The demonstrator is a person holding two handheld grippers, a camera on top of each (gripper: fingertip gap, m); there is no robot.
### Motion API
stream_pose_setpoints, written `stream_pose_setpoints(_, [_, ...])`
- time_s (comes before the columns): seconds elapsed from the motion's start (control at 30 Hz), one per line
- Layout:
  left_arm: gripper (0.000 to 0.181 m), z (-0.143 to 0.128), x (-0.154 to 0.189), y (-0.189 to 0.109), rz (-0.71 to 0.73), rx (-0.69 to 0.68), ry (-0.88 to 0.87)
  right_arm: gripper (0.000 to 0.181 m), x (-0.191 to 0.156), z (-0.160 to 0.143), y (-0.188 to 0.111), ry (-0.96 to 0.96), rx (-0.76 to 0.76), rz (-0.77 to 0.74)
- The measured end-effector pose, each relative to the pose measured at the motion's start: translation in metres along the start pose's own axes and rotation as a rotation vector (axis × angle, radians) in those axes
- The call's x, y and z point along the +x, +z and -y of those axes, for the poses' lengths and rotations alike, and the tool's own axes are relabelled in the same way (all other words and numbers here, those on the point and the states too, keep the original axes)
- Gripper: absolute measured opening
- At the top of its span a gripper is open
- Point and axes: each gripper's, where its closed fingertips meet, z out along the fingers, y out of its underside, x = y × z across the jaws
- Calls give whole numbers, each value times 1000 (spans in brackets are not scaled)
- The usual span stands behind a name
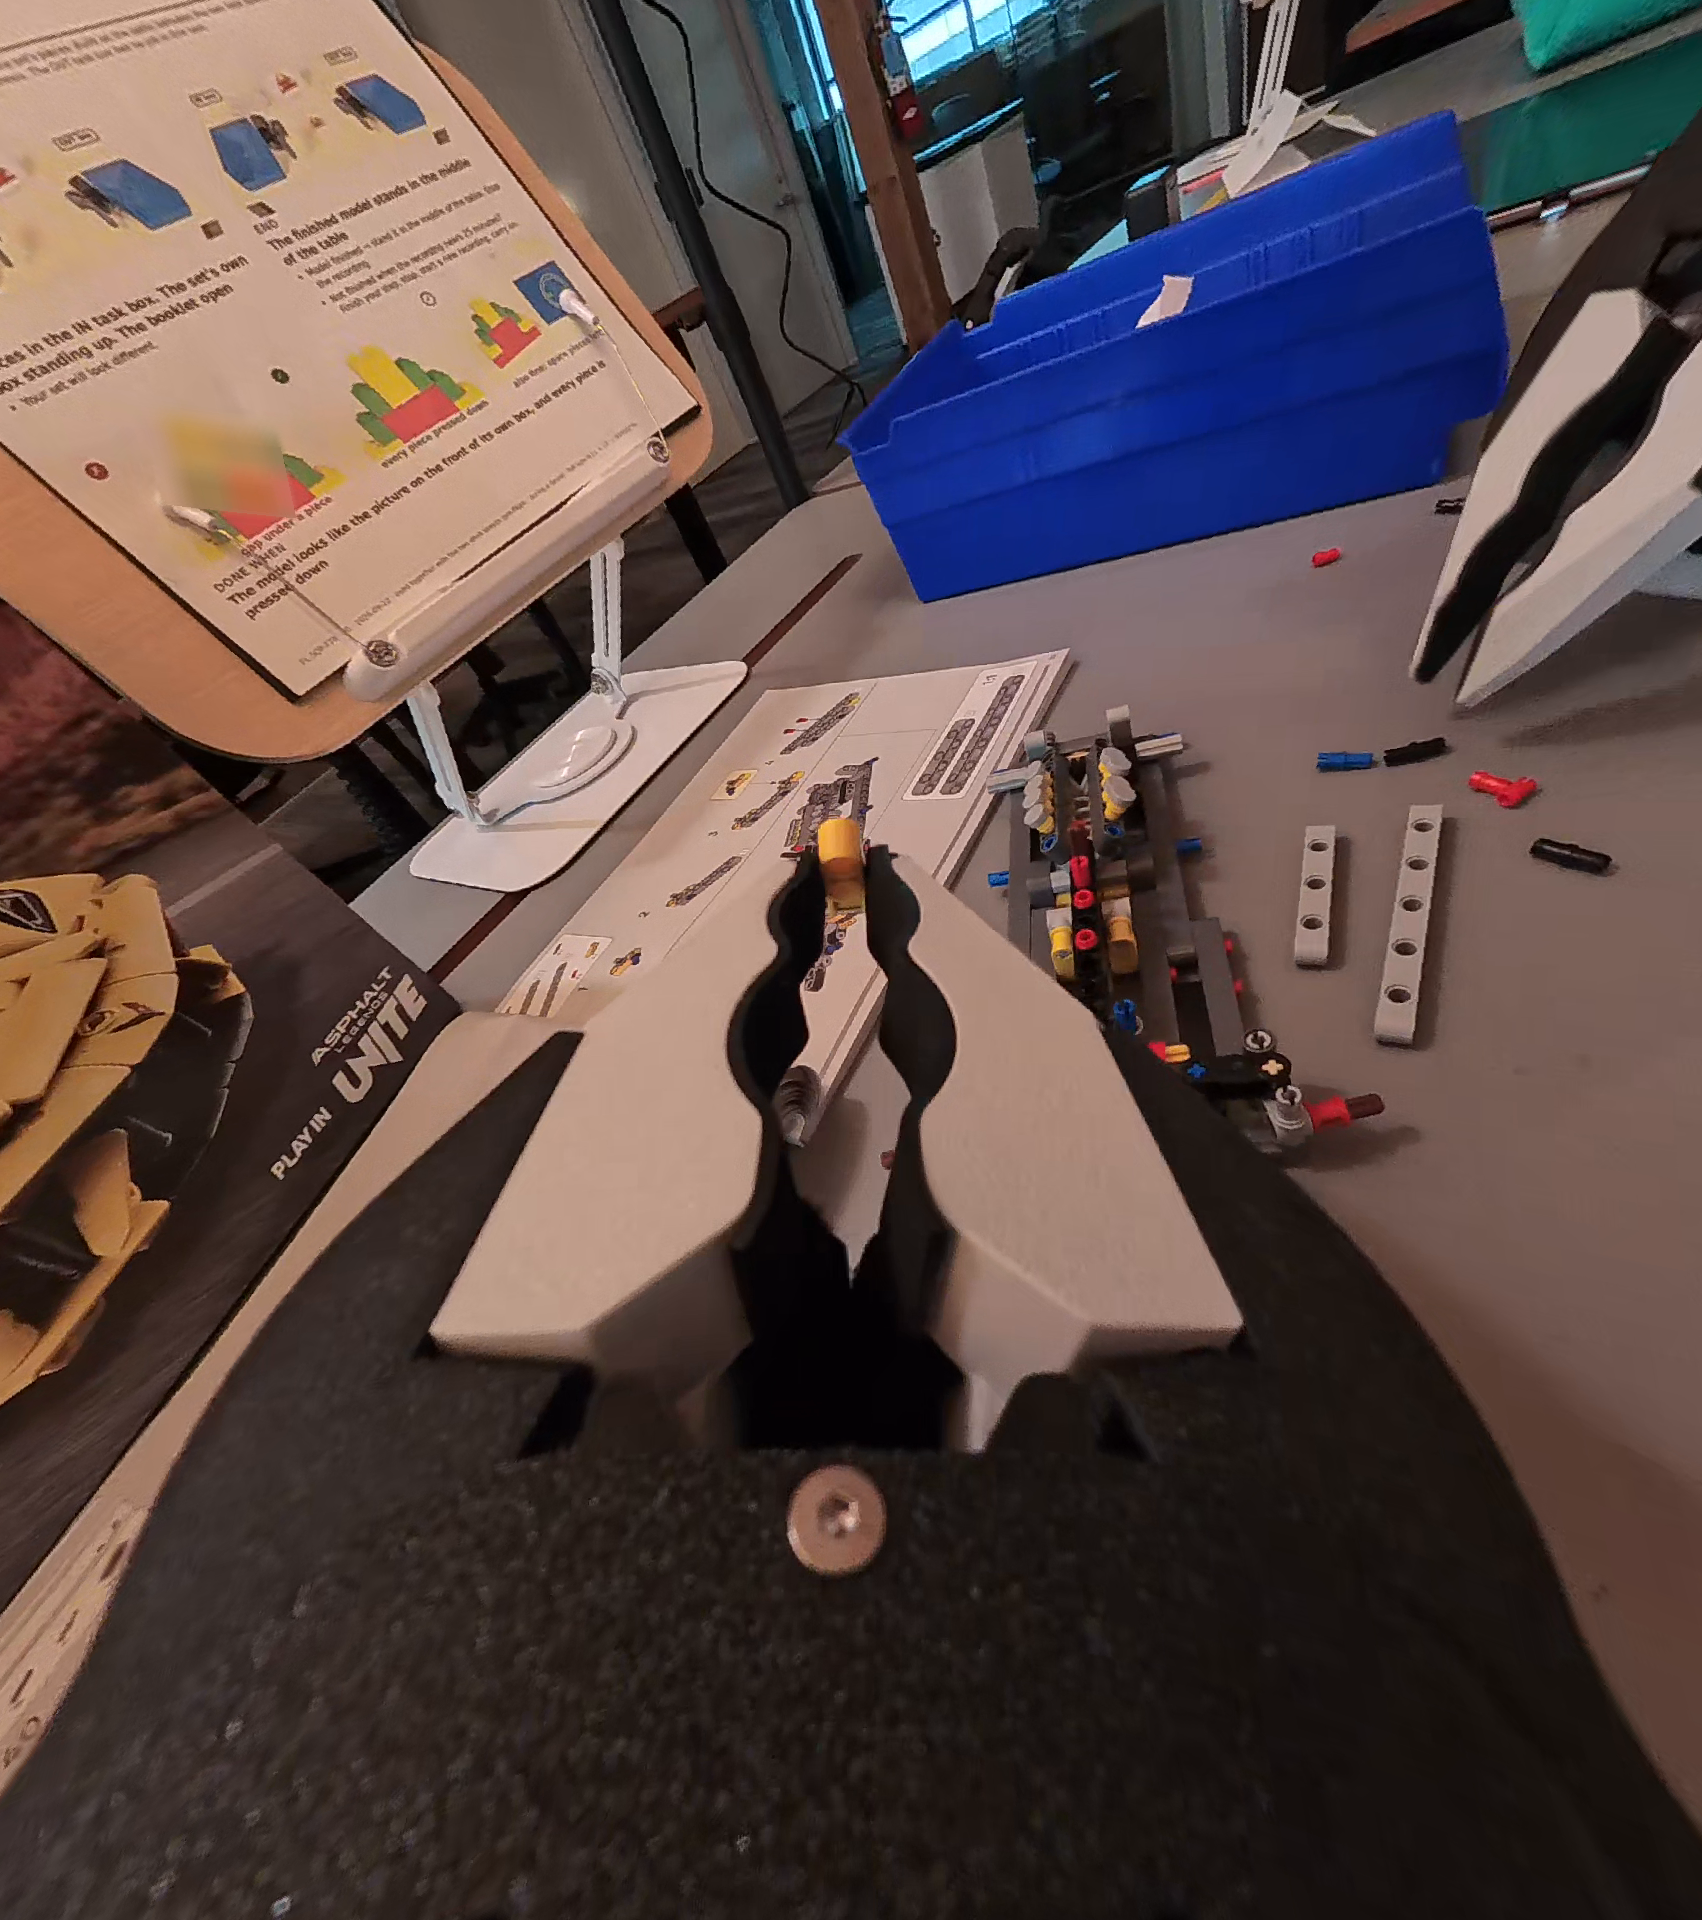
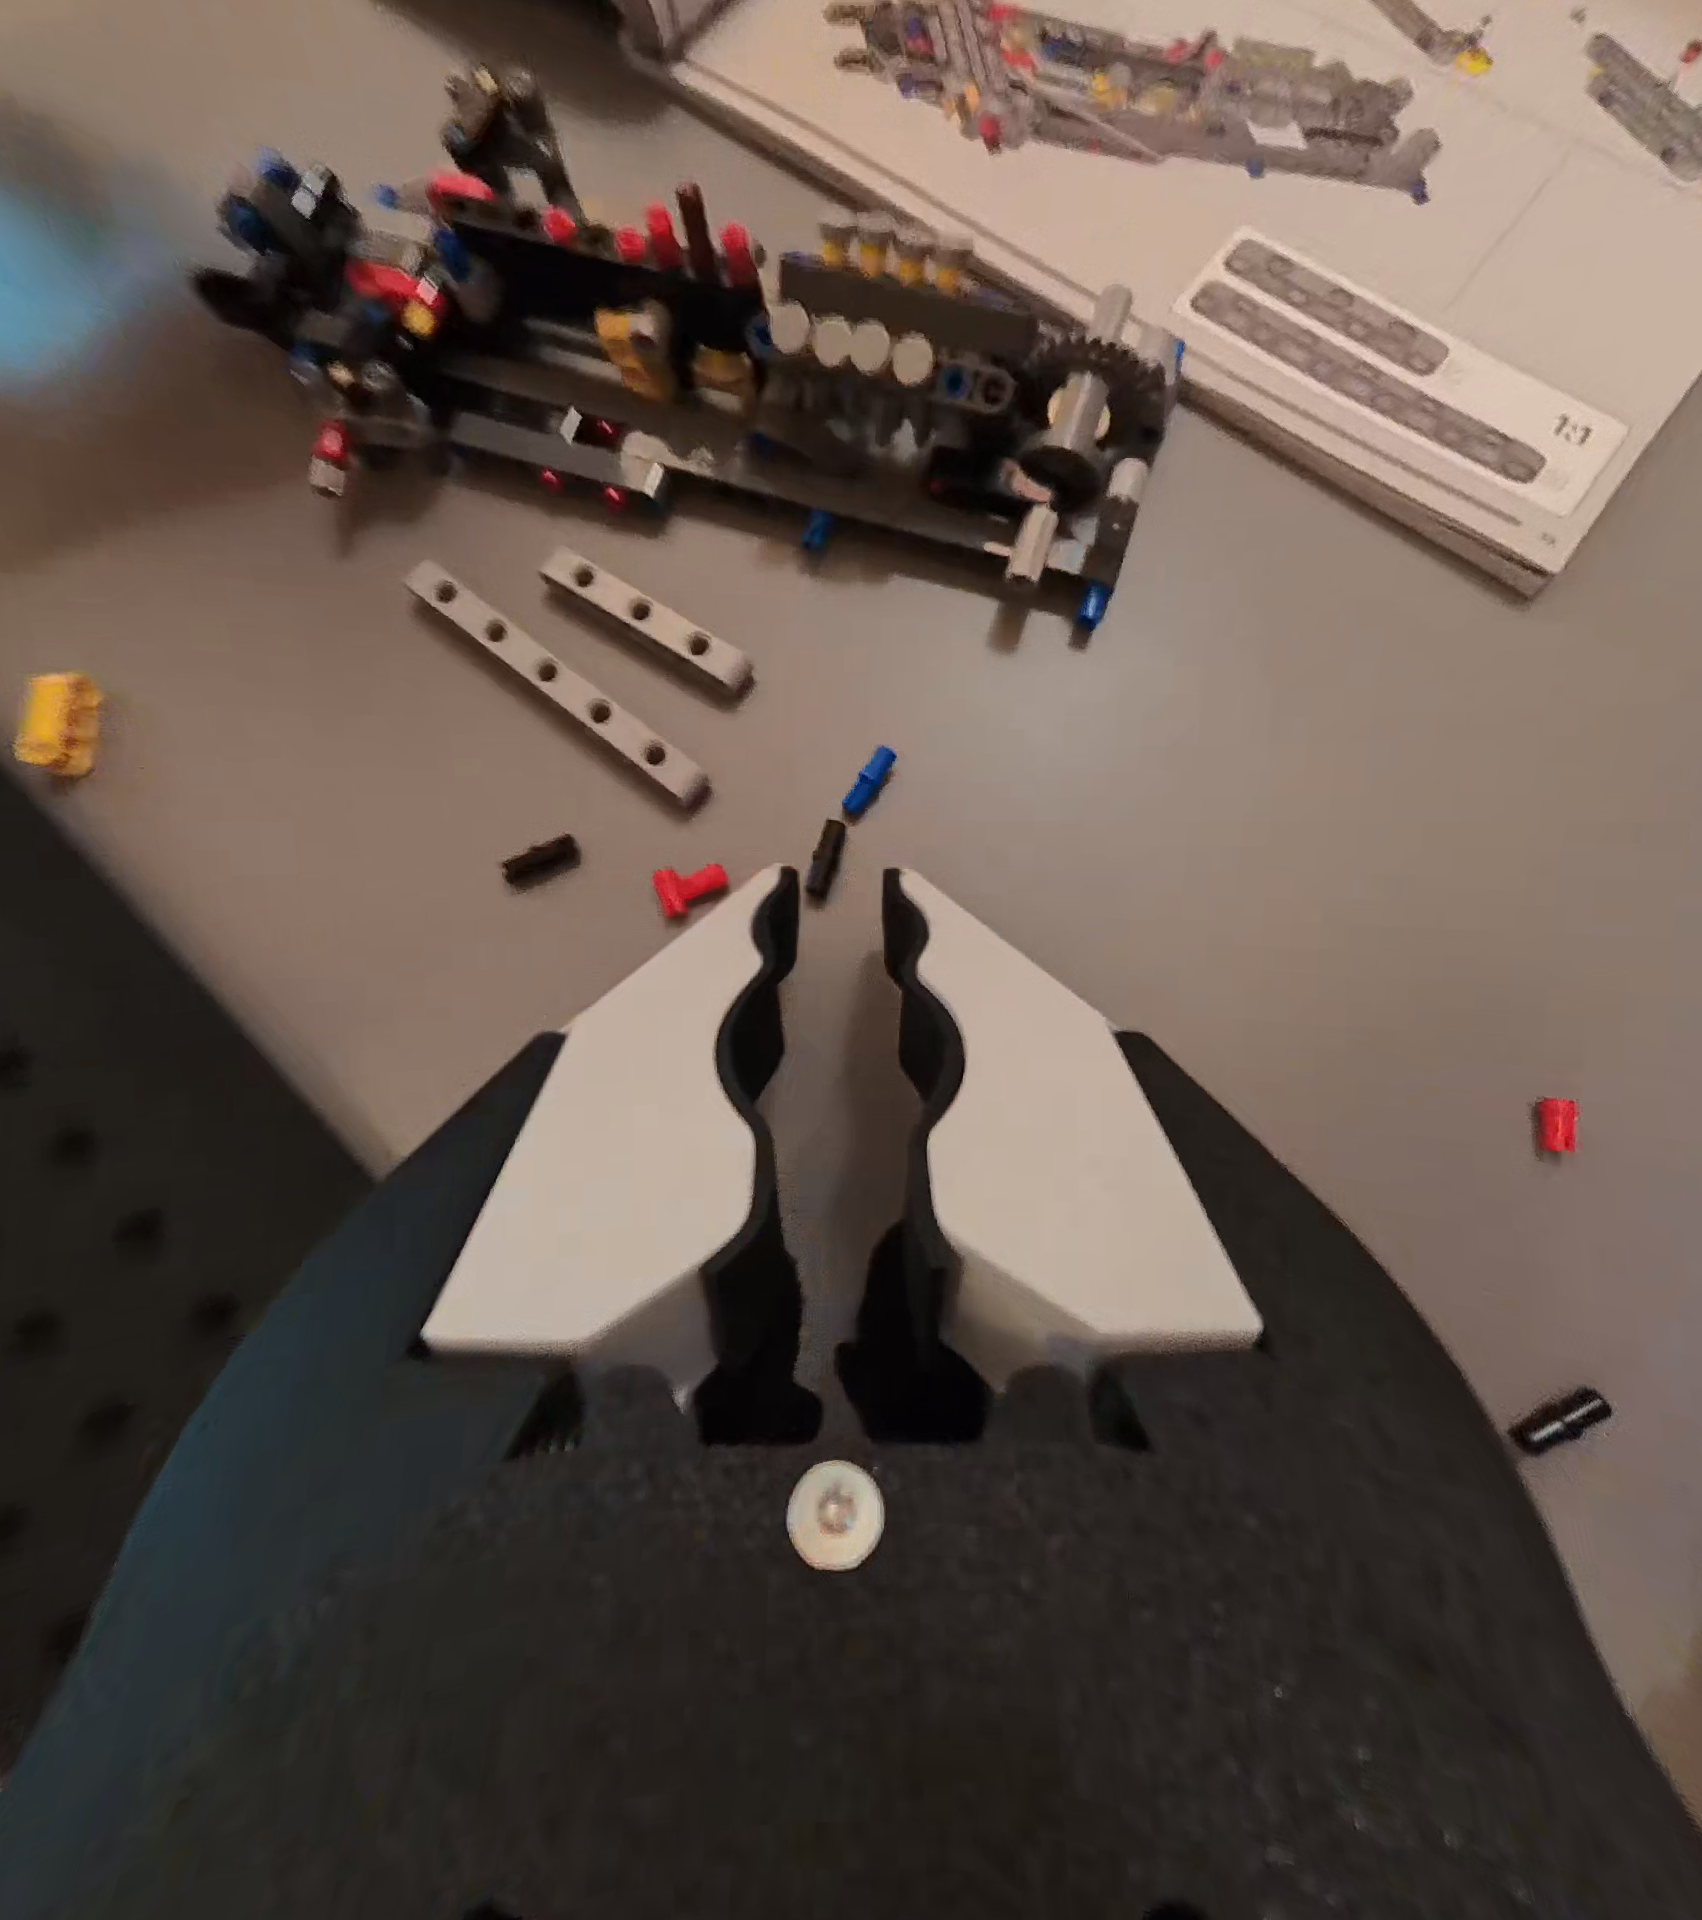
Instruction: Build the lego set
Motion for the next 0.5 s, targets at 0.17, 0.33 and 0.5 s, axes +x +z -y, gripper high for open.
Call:
stream_pose_setpoints(0.17, [6, 3, 2, -1, -1, 9, 16, 15, -6, -9, 12, 37, -20, 7])
stream_pose_setpoints(0.33, [6, 6, 9, -1, -13, 18, 42, 8, -4, -7, 17, -2, -29, -33])
stream_pose_setpoints(0.5, [6, 11, 10, -3, -13, 33, 62, 3, -1, -7, 7, -75, -160, 0])
